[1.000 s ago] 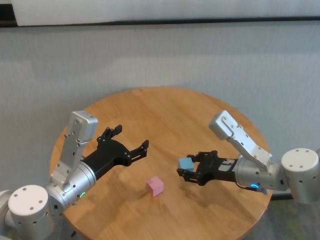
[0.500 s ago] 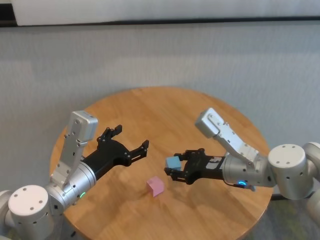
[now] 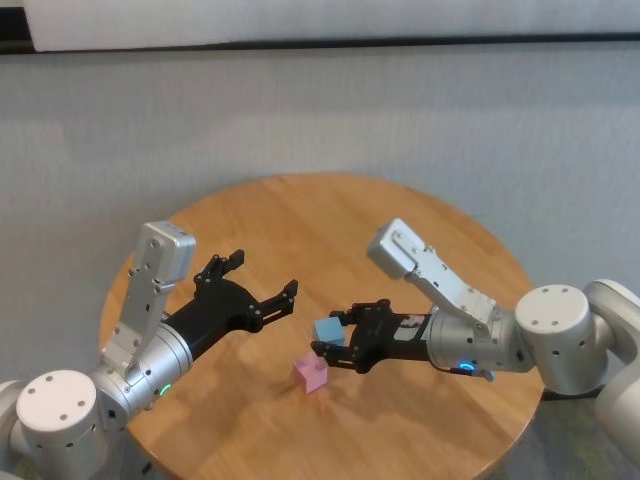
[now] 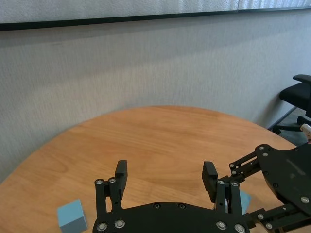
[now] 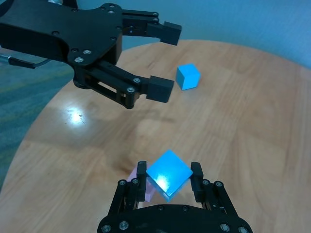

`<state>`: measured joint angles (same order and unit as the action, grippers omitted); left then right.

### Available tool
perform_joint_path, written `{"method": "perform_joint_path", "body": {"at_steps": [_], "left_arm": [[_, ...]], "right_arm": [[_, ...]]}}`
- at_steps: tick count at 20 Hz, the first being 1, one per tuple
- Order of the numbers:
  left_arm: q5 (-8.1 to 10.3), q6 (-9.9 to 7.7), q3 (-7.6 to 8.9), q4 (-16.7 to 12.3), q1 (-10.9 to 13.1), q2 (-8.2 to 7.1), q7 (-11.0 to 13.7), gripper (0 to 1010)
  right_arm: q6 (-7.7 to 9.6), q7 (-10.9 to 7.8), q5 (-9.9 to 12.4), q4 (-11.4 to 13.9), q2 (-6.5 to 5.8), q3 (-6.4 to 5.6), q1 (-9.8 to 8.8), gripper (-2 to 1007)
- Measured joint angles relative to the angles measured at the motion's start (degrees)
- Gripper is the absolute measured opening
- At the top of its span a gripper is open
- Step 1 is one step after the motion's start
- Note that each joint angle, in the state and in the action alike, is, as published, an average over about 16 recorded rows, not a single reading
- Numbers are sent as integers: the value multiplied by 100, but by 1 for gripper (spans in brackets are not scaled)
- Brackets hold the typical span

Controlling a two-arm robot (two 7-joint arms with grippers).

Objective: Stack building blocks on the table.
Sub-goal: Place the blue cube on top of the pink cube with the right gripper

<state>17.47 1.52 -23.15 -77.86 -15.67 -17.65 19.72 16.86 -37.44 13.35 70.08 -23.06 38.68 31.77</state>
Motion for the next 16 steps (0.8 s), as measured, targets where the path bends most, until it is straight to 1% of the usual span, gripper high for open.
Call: {"method": "perform_joint_path", "body": {"at_steps": [9, 16], "left_arm": [[0, 0, 0, 0, 0, 0, 0, 1001], [0, 0, 0, 0, 0, 0, 0, 1001]], "right_arm": [[39, -88, -90, -42, 67, 155, 82, 513], [83, -136, -111, -42, 87, 213, 105, 513]]}}
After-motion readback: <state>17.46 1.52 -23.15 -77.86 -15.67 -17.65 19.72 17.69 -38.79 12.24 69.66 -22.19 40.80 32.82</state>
